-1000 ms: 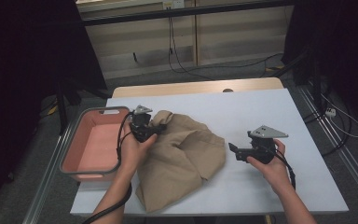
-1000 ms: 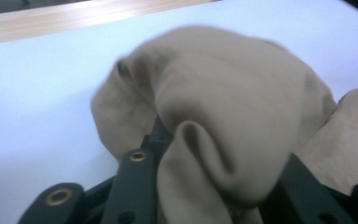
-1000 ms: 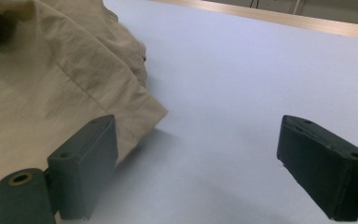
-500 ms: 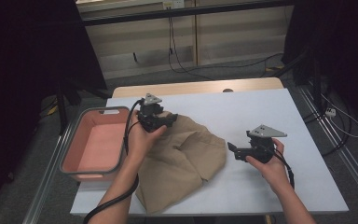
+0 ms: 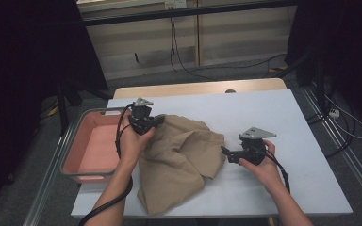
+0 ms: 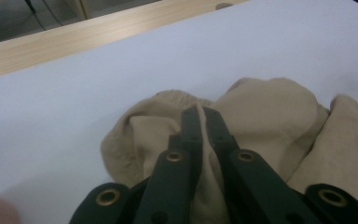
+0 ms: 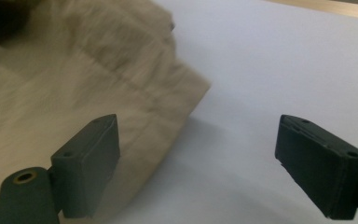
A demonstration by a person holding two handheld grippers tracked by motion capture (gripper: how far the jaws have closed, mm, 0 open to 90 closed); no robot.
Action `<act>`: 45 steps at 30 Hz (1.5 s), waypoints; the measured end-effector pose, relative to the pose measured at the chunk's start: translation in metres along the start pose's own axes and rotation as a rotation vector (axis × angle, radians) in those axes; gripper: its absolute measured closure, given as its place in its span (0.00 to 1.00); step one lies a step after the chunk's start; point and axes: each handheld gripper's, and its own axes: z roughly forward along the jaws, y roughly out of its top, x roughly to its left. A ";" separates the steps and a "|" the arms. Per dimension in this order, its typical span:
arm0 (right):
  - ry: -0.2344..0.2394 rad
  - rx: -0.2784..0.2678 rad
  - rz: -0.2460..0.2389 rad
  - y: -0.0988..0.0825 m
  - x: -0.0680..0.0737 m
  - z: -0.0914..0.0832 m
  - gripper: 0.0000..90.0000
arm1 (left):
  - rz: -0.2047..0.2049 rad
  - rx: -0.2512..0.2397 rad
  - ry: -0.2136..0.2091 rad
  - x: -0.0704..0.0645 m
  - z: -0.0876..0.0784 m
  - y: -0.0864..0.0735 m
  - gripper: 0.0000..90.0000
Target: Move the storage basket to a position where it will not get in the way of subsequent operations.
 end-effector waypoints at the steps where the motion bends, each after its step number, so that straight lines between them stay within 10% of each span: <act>1: 0.016 0.014 -0.020 0.001 0.007 0.005 0.15 | -0.011 -0.004 0.016 0.005 -0.005 -0.004 0.99; 8: 0.087 0.046 -0.055 0.003 0.027 0.017 0.26 | -0.028 0.020 0.030 0.010 -0.006 -0.019 0.99; 15: 0.220 0.104 -0.121 -0.001 0.042 0.025 0.86 | -0.003 0.049 0.025 0.003 0.001 -0.025 0.99; 20: 0.237 0.118 -0.152 -0.002 0.046 0.025 1.00 | -0.015 0.016 0.030 0.002 0.003 -0.024 0.97; 22: 0.243 0.113 -0.153 -0.002 0.046 0.024 1.00 | -0.021 -0.009 0.031 0.001 0.004 -0.021 0.86; 23: 0.236 0.100 -0.144 -0.001 0.045 0.021 0.87 | 0.032 -0.021 0.040 0.000 0.005 -0.016 0.65; 27: 0.197 0.082 -0.100 0.002 0.038 0.014 0.55 | 0.037 -0.047 0.021 -0.010 0.011 0.000 0.41; 33: 0.128 0.085 -0.071 0.000 0.029 0.009 0.23 | 0.103 -0.011 -0.020 -0.029 0.039 0.014 0.29; 40: 0.113 0.067 -0.040 -0.002 0.019 0.001 0.16 | 0.149 0.052 -0.069 -0.045 0.065 0.008 0.35; 45: 0.105 0.058 -0.028 -0.002 0.016 -0.002 0.16 | 0.176 0.133 -0.125 -0.051 0.070 -0.004 0.65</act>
